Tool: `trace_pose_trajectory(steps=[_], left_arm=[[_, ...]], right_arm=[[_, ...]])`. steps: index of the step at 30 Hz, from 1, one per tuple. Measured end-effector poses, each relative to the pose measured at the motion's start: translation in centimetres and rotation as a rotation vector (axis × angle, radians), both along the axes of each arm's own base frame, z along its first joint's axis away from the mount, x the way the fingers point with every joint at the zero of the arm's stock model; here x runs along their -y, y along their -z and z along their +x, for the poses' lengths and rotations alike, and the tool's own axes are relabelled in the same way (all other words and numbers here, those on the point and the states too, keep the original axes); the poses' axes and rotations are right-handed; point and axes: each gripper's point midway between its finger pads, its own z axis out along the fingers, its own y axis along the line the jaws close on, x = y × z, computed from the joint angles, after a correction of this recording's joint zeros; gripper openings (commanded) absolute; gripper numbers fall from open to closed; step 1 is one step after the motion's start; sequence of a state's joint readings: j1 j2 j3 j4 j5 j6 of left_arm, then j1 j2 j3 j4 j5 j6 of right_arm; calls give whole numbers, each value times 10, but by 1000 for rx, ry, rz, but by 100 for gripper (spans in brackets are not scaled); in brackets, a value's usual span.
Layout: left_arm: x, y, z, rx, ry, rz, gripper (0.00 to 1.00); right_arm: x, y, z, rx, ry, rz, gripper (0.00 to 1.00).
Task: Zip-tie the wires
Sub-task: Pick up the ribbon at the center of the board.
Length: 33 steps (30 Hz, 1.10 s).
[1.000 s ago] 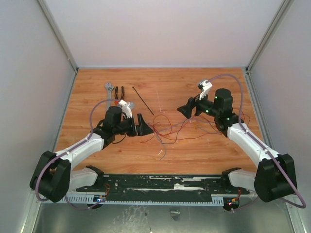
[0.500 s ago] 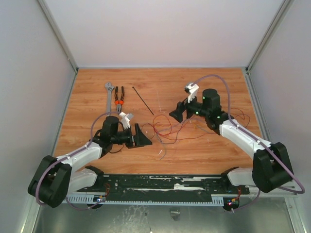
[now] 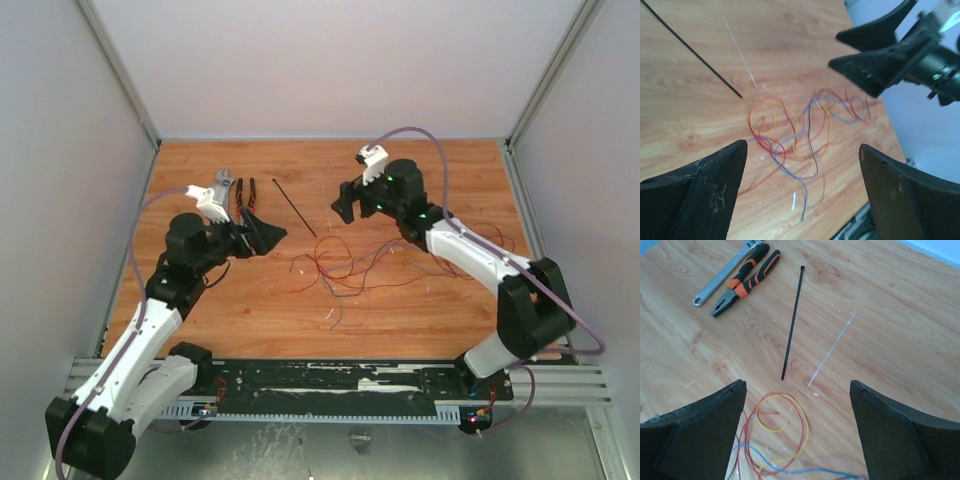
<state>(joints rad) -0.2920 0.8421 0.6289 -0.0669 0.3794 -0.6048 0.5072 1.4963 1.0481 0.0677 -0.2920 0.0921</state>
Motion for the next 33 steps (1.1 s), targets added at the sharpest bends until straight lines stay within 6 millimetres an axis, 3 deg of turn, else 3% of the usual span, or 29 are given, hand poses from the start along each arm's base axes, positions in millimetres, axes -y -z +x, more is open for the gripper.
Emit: trace_pose_trajectory(steps=[5,15,18,24,33], left_arm=[[-23,-35,5,119,-132,15,98],[-53,-71,-8,232,-275,24,98],[-57,-79,-11,252,-289,26,98],[-59,-74,-10,237,-300,43,98],[-60,-64,-7,204,-301,64,98]], right_arm=[[-30,23,32,-40,48,-53,82],[-96,81,114,-78,100,-133,74],[-116,97,134,-78,97,-138,67],[-146,120,166,-74,87,-132,62],[-158,159,172,-118,70,-144,60]])
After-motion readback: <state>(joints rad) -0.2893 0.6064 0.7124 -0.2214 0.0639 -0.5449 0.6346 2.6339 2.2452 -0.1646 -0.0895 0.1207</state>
